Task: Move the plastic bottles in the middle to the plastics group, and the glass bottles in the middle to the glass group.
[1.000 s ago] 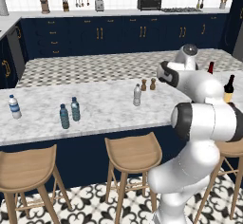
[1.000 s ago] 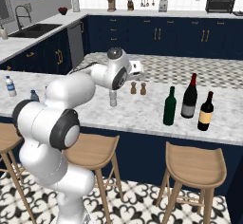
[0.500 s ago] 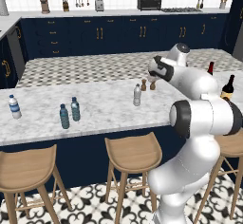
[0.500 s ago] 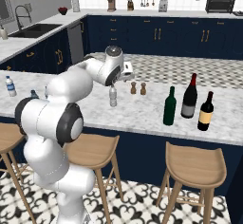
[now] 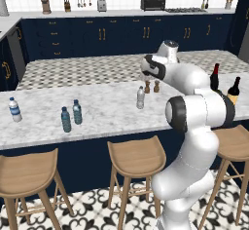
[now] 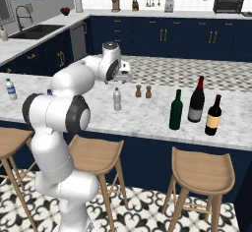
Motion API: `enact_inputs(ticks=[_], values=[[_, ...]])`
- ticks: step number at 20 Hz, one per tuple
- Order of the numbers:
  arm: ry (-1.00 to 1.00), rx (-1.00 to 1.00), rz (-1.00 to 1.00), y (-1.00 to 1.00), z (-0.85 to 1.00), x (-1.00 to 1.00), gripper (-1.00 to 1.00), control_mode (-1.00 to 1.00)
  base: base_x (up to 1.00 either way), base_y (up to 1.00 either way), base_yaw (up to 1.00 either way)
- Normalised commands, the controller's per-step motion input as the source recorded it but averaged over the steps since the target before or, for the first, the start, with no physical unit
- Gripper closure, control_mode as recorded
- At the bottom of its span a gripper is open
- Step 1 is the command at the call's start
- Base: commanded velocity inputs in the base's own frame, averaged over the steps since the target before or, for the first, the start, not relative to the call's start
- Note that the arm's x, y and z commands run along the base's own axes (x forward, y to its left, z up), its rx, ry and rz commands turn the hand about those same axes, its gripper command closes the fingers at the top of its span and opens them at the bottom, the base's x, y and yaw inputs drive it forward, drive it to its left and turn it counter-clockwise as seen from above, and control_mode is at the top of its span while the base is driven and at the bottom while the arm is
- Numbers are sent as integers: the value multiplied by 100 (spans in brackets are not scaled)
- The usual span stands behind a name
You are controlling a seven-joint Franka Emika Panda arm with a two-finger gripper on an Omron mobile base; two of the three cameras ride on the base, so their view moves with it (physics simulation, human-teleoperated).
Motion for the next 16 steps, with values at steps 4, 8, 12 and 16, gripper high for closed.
enact_inputs(ticks=[4, 8, 12, 16], values=[[8, 0, -23, 38, -43, 22, -100, -100, 0, 0, 0], [12, 0, -17, 26, -35, 19, -100, -100, 0, 0, 0], [9, 0, -9, 8, -41, 31, -100, -100, 0, 0, 0], [-1, 0, -1, -2, -27, 24, -100, -100, 0, 0, 0]])
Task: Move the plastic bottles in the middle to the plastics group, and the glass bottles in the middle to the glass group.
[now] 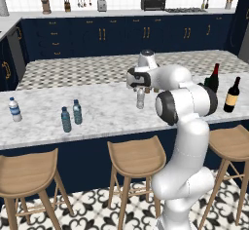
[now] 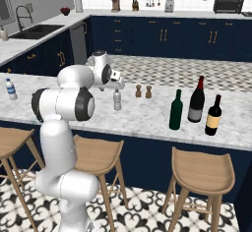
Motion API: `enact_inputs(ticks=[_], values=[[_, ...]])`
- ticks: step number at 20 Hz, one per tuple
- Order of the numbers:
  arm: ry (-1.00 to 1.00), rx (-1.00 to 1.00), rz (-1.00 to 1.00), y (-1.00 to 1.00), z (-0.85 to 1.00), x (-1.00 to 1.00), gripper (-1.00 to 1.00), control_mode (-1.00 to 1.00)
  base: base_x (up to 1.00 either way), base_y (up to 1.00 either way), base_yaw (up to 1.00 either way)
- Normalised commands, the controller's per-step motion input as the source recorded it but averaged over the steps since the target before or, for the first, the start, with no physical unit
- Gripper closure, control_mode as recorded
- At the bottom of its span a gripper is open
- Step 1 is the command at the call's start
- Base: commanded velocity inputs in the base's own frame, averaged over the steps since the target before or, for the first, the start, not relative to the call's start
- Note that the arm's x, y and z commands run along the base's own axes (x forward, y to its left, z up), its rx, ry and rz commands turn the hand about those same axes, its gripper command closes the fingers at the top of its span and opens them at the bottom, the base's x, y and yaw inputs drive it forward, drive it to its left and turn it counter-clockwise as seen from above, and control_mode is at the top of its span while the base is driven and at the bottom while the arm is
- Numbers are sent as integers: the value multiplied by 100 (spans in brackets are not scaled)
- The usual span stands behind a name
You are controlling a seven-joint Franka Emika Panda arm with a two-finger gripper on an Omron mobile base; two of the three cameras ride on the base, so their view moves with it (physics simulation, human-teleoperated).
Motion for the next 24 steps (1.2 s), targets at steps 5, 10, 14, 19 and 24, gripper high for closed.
enact_inputs(ticks=[5, 10, 14, 19, 24], values=[[-3, 0, 0, -10, -19, 6, -100, -100, 0, 0, 0], [0, 0, 0, -14, -25, 31, -100, -100, 0, 0, 0], [-5, 0, 0, -3, -18, 29, -100, -100, 0, 0, 0], [-1, 0, 0, 0, -10, 33, -100, -100, 0, 0, 0], [0, 0, 0, 0, -6, 33, -100, -100, 0, 0, 0]])
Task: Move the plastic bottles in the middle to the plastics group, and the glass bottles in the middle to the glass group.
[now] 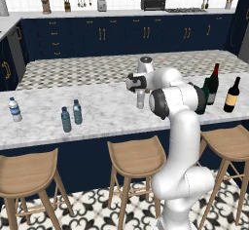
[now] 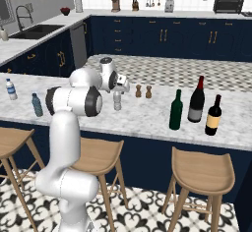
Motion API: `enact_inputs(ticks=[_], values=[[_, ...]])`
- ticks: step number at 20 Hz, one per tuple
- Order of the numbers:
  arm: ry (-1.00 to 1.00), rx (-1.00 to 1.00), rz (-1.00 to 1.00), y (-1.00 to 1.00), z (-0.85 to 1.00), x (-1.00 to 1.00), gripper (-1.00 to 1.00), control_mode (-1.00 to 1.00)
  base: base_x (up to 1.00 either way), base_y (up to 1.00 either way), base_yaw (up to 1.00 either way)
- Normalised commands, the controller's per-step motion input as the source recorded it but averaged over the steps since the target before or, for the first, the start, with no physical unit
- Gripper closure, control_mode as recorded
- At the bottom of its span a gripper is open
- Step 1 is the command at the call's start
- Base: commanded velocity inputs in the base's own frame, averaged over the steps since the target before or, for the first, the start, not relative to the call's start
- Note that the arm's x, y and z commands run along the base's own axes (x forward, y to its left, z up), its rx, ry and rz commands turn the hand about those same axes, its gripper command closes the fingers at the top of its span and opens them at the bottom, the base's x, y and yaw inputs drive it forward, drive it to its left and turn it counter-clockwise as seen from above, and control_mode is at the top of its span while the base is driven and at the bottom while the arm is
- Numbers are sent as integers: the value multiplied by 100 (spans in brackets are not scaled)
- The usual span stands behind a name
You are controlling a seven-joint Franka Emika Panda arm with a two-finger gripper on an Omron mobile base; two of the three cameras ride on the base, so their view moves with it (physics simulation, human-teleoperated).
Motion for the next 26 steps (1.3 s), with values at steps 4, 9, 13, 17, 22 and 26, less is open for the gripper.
enact_inputs(ticks=[4, 9, 13, 17, 22, 26], values=[[0, 0, 0, 0, -5, 20, -100, -100, 0, 0, 0], [0, 0, 0, -1, -17, 9, -100, -100, 0, 0, 0], [0, 0, 0, -7, -16, 2, -100, -100, 0, 0, 0], [0, 0, 0, -2, -18, 0, 100, -100, 0, 0, 0], [-1, 0, 0, 0, -7, -8, 100, -100, 0, 0, 0], [-1, 14, 0, 6, 23, -46, 100, -100, 0, 0, 0]])
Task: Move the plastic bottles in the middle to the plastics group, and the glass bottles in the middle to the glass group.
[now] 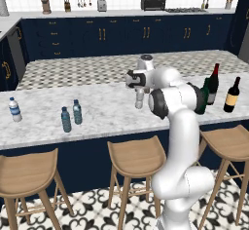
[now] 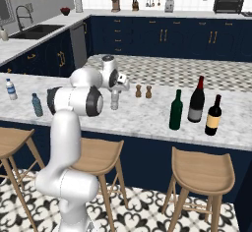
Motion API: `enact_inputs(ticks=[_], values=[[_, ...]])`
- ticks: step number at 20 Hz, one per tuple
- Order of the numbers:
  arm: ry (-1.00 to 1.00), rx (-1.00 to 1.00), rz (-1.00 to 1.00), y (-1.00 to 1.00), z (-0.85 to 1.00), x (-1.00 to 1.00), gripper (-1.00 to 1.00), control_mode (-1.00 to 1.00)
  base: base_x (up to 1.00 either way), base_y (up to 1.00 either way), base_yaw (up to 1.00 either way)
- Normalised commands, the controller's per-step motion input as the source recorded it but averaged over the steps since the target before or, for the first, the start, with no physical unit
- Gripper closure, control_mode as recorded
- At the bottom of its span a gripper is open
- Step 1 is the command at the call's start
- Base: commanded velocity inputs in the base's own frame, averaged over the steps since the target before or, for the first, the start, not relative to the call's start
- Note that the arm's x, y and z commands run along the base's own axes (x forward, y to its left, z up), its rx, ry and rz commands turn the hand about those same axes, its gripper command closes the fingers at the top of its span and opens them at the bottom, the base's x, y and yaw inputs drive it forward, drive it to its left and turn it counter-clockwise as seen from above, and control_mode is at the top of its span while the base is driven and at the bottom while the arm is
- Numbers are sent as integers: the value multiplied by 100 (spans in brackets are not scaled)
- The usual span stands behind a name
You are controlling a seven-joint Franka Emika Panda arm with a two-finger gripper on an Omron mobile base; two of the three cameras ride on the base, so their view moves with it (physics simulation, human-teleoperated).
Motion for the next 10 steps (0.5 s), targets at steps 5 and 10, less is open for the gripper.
enact_inputs(ticks=[5, 10], values=[[0, 10, 1, 29, 41, -49, 100, -100, 0, 0, 0], [0, 6, 11, 50, 43, -39, 100, -100, 0, 0, 0]])
